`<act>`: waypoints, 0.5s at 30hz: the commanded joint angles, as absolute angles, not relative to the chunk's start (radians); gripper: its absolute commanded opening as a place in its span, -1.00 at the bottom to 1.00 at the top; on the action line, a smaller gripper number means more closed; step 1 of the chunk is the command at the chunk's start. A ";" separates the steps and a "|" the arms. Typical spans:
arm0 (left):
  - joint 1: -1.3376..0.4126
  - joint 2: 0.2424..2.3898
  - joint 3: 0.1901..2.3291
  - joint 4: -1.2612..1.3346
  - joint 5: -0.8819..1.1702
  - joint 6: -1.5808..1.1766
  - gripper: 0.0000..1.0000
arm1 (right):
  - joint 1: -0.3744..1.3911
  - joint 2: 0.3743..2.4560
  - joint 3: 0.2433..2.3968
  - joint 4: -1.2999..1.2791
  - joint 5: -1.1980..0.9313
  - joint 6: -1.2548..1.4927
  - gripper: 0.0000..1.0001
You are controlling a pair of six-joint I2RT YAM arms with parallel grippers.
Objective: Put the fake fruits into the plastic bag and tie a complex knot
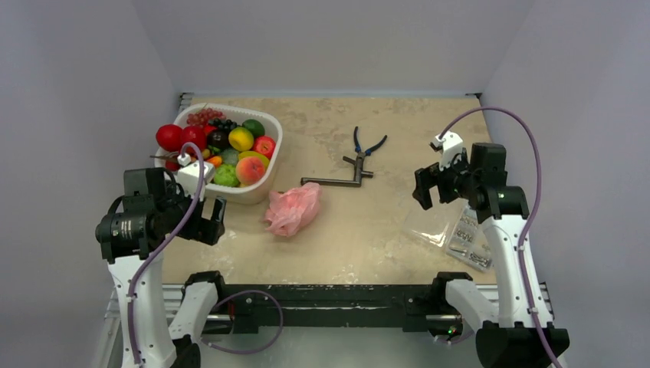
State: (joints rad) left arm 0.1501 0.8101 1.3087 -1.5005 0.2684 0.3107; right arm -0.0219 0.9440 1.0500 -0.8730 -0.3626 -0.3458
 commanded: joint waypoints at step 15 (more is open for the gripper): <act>-0.495 1.247 1.628 -1.377 0.322 0.733 1.00 | -0.026 0.985 1.133 -0.905 -0.521 -0.332 0.97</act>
State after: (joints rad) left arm -0.3790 1.1343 1.5551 -1.3907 0.3920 0.5213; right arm -0.0219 0.9726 1.0782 -0.8867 -0.4698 -0.3443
